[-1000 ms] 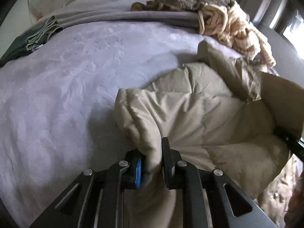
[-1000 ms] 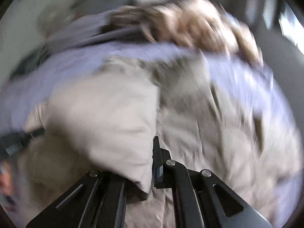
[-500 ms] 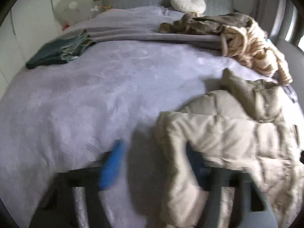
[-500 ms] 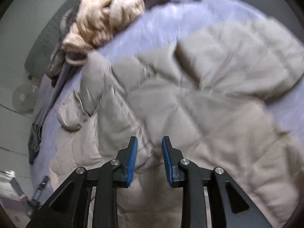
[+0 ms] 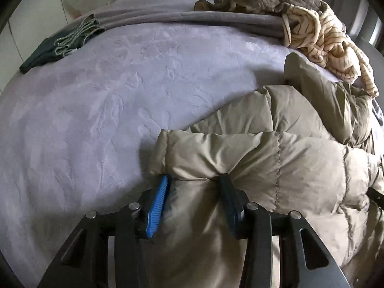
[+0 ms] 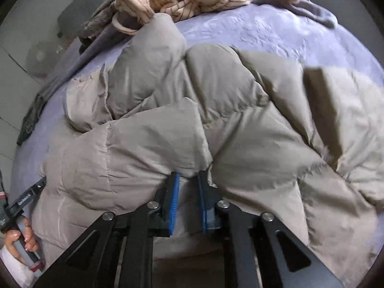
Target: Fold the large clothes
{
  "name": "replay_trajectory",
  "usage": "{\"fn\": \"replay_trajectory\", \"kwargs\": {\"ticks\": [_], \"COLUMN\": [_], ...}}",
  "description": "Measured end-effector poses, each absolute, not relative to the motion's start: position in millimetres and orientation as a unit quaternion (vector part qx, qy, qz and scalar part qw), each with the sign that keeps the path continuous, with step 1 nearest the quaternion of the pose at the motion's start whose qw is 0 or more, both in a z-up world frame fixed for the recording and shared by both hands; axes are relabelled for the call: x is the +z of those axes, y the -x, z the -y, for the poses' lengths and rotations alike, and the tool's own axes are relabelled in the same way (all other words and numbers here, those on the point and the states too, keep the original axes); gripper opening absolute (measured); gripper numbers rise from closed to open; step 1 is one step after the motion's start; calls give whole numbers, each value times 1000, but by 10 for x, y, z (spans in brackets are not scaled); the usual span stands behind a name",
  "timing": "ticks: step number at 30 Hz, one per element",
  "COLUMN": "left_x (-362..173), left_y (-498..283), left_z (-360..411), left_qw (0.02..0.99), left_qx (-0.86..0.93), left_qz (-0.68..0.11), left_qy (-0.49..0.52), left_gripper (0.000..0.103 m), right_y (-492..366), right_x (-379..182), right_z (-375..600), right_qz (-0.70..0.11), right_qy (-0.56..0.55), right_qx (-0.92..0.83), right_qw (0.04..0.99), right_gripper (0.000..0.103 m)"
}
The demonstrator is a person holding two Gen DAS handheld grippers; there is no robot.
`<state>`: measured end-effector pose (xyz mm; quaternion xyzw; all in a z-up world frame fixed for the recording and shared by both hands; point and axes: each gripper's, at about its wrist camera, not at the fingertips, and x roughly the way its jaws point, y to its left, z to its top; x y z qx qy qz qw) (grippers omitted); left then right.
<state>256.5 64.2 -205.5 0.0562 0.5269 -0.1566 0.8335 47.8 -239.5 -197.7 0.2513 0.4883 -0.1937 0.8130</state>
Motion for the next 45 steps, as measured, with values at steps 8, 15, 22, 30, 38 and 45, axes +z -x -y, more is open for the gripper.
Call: {"fn": "replay_trajectory", "kwargs": {"ticks": [8, 15, 22, 30, 38, 45], "left_x": [-1738, -1412, -1247, -1278, -1362, -1406], "left_y": [-2425, -1987, -1445, -1044, -716, -608], "left_z": [-636, -399, 68, 728, 1269, 1506], "left_qw": [837, 827, 821, 793, 767, 759], "left_qx": [-145, -187, -223, -266, -283, -275], "left_qz": [-519, -518, -513, -531, -555, -571], "left_qy": [-90, -113, -116, -131, -153, -152], "left_gripper": [47, 48, 99, 103, 103, 103], "right_y": [-86, 647, 1232, 1868, 2356, 2600], "right_x": [-1706, -1520, -1377, -1381, -1529, -1658], "right_z": [2543, 2602, 2828, 3397, 4096, 4607], "right_qz": [-484, -463, -438, -401, -340, -281], "right_qy": [-306, -376, -423, -471, -541, -584], "right_qx": [-185, -186, -223, -273, -314, -330], "right_qw": [799, 781, 761, 737, 702, 687], "right_gripper": [17, 50, 58, 69, 89, 90]}}
